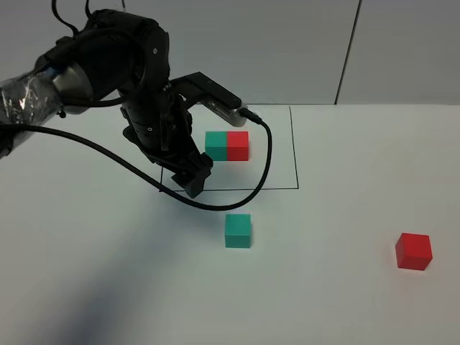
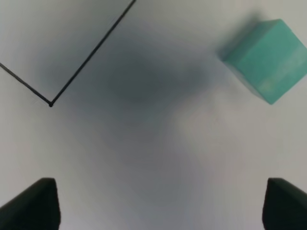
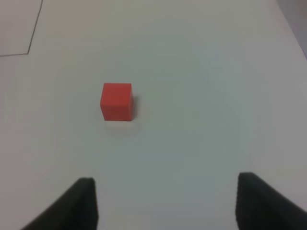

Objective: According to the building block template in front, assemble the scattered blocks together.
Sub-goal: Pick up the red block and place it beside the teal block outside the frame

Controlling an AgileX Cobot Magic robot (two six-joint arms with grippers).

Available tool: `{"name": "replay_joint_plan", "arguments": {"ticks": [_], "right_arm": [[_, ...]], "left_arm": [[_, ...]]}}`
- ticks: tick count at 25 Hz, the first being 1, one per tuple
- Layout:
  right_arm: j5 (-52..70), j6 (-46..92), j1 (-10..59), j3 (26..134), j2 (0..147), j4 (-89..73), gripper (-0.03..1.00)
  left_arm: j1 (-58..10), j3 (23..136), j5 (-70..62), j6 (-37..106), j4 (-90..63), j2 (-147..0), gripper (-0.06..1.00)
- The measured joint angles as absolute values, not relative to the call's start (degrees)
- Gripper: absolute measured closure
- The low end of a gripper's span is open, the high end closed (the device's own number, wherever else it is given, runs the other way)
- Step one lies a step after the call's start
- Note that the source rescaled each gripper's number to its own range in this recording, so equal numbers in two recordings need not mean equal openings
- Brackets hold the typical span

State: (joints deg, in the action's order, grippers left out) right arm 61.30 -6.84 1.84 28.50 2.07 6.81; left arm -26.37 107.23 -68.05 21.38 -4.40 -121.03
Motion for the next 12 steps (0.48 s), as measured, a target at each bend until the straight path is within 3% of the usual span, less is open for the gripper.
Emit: {"name": "replay_joint_plan", "arguments": {"ticks": [12], "right_arm": [[61.3,-6.84,1.84,28.5,2.07,6.81,0.4]], "left_arm": [[-25.45,107.23,-68.05,21.48,-5.54,-119.55,0.0]]}}
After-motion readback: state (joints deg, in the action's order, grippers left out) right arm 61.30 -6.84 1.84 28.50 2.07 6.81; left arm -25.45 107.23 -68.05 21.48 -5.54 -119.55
